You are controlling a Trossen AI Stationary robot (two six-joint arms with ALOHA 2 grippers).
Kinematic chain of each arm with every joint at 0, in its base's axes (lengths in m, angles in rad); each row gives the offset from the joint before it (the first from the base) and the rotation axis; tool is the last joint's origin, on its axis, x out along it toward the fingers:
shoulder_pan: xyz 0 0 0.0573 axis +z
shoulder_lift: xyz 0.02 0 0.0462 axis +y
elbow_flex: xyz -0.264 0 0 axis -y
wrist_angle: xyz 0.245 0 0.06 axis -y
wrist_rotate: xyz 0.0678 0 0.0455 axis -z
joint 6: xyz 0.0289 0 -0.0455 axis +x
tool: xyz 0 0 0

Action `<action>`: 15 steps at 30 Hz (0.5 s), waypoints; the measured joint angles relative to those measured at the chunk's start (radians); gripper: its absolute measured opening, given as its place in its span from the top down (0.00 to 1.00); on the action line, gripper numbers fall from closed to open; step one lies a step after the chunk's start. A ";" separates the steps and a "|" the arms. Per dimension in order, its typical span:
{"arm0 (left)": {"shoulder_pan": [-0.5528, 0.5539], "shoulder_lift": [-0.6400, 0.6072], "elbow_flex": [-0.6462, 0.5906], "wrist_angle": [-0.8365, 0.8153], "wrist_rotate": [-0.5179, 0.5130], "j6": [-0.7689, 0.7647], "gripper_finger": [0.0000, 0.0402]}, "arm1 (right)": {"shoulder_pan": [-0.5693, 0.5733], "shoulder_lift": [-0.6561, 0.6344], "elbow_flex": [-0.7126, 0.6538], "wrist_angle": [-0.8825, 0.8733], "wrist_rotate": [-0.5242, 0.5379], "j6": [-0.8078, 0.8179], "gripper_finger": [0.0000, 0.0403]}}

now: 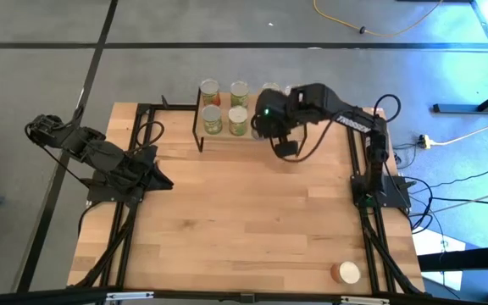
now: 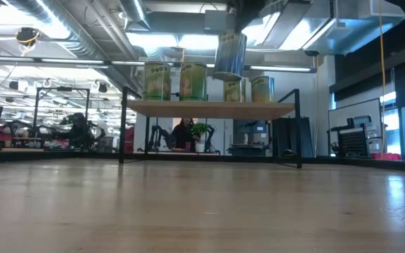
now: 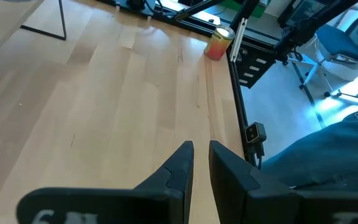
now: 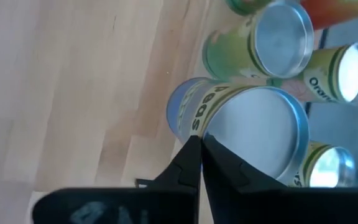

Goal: Pick and place cans onto a shelf
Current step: Put the canned peas on the shelf

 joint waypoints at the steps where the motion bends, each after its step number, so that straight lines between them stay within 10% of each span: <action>1: 0.000 0.000 0.000 0.000 -0.002 0.000 0.89 | -0.017 0.003 0.000 0.004 -0.022 -0.001 0.96; 15: 0.000 0.000 0.000 0.000 -0.028 0.000 0.89 | -0.151 0.010 -0.121 0.052 -0.084 -0.035 0.96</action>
